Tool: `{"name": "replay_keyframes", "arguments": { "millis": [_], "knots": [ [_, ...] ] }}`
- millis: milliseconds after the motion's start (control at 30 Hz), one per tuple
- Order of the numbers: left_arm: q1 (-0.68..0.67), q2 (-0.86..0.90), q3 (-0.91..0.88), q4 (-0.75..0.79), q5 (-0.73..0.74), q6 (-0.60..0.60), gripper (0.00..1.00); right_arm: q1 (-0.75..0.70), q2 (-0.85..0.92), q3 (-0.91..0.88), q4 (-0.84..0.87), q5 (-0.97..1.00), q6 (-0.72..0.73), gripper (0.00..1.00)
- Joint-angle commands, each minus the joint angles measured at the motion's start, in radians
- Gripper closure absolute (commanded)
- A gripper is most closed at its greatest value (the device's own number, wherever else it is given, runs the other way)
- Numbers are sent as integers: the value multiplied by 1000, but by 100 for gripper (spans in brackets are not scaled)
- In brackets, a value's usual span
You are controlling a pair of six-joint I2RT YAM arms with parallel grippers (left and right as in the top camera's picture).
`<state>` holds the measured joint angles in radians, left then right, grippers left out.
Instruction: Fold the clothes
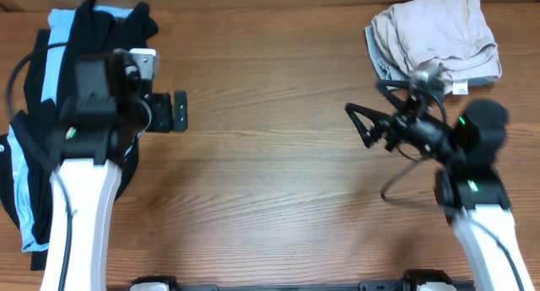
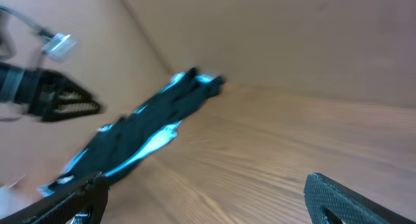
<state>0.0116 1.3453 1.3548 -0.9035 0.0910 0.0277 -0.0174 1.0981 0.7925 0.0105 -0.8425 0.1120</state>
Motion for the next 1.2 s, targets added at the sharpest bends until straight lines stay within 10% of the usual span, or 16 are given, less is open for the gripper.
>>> {"name": "replay_keyframes", "arguments": {
  "millis": [0, 633, 867, 1167],
  "knots": [
    [29, 111, 20, 26, -140, -13, 11, 11, 182, 16, 124, -235, 121, 0],
    [192, 516, 20, 214, -315, 56, 8, 365, 600, 18, 326, 8, 129, 37],
    [287, 675, 20, 244, -337, 66, 9, 367, 600, 18, 325, 16, 127, 68],
    [340, 715, 23, 274, -281, 63, 14, 371, 600, 18, 321, 55, 125, 69]
  ]
}}
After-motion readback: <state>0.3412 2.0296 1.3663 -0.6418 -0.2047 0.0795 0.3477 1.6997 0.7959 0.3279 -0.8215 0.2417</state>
